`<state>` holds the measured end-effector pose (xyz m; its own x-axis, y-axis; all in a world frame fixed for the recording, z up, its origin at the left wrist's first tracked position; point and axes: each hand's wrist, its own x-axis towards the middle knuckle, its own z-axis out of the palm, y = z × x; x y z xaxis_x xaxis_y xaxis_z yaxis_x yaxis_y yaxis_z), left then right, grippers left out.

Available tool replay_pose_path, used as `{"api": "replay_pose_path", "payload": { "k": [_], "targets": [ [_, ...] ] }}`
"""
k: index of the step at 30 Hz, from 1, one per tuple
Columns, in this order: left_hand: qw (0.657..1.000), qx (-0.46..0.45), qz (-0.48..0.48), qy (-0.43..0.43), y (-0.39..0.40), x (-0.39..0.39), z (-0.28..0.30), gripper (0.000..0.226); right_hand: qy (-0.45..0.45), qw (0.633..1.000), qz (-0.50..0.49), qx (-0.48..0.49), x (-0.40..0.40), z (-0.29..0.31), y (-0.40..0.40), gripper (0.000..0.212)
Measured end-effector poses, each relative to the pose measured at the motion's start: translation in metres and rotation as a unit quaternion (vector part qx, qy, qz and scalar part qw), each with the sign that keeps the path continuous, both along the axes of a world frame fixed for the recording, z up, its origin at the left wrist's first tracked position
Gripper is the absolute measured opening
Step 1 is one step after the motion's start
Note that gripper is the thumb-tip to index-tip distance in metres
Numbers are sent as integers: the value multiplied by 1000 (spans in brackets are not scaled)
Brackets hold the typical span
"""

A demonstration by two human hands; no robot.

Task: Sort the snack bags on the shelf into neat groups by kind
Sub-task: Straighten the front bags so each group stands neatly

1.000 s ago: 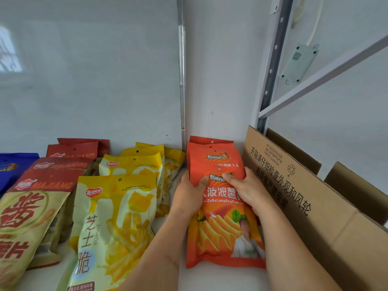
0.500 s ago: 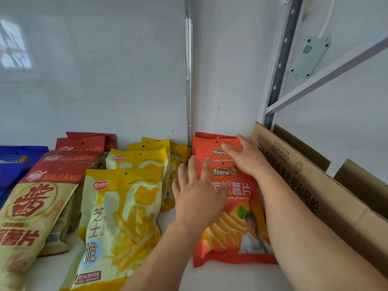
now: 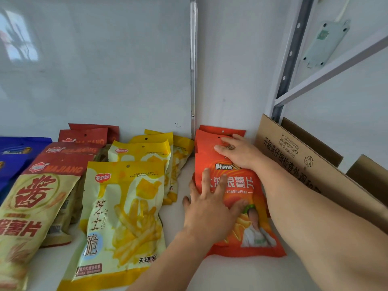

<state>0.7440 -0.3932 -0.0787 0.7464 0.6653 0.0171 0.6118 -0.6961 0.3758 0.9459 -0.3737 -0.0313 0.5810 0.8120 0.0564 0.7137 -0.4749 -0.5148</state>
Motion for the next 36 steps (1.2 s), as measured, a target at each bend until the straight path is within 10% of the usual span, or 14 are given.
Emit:
{"api": "replay_pose_path", "payload": {
  "k": [17,29,36],
  "targets": [
    [1000,-26,0,16,1,0,-1,86,-15,999,5,-40,0,-12,5,76],
    [980,-93,81,-156,4,2,8,109,268,944,-114,157,-23,-8,-60,89],
    [950,-187,109,-225,9,8,0,109,315,919,-94,218,-32,-36,-71,54]
  ]
}}
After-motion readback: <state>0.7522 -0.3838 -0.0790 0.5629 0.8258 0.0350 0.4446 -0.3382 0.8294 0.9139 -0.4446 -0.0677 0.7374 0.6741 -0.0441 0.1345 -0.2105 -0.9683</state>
